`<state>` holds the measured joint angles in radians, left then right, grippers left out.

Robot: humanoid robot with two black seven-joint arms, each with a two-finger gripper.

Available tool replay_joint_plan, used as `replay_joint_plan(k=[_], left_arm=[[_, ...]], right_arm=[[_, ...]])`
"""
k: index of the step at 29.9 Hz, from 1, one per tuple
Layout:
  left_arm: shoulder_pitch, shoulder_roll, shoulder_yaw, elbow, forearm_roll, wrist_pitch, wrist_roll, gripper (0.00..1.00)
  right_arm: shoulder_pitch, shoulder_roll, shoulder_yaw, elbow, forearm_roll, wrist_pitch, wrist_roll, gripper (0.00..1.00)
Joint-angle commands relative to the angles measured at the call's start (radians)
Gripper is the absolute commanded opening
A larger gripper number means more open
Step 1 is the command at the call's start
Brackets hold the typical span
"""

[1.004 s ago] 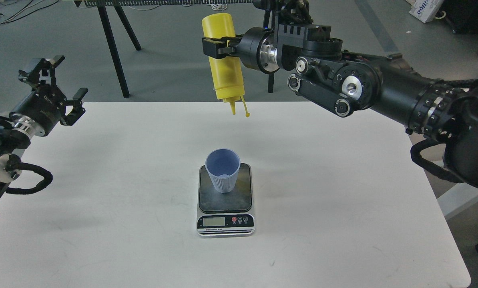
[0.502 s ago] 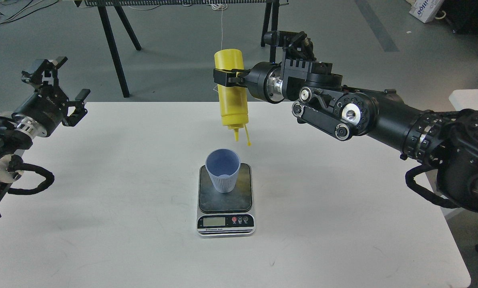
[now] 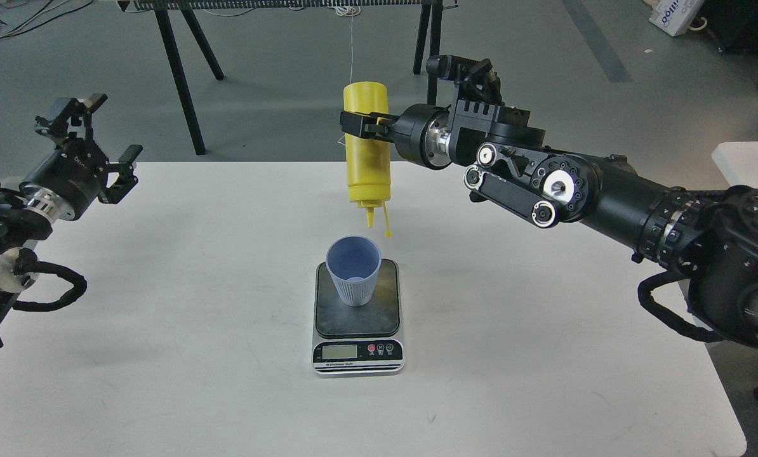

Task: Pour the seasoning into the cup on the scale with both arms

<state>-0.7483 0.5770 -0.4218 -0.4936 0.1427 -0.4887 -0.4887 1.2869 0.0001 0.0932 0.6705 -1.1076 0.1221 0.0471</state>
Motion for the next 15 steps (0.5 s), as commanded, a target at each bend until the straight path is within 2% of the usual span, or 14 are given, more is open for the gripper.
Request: replay_joint_plan(k=[1,15], left_arm=[[0.001,0.0,0.0,0.0,0.0,0.0,0.0,0.99],[0.003,-0.002,0.0,0.001,0.0,0.0,0.0,0.99]], right_arm=[[-0.012,0.0,0.0,0.018,0.0,-0.001,-0.003,0.04],[-0.044,0.0,0.002,0.049,0.015,-0.004,-0.004,0.04]])
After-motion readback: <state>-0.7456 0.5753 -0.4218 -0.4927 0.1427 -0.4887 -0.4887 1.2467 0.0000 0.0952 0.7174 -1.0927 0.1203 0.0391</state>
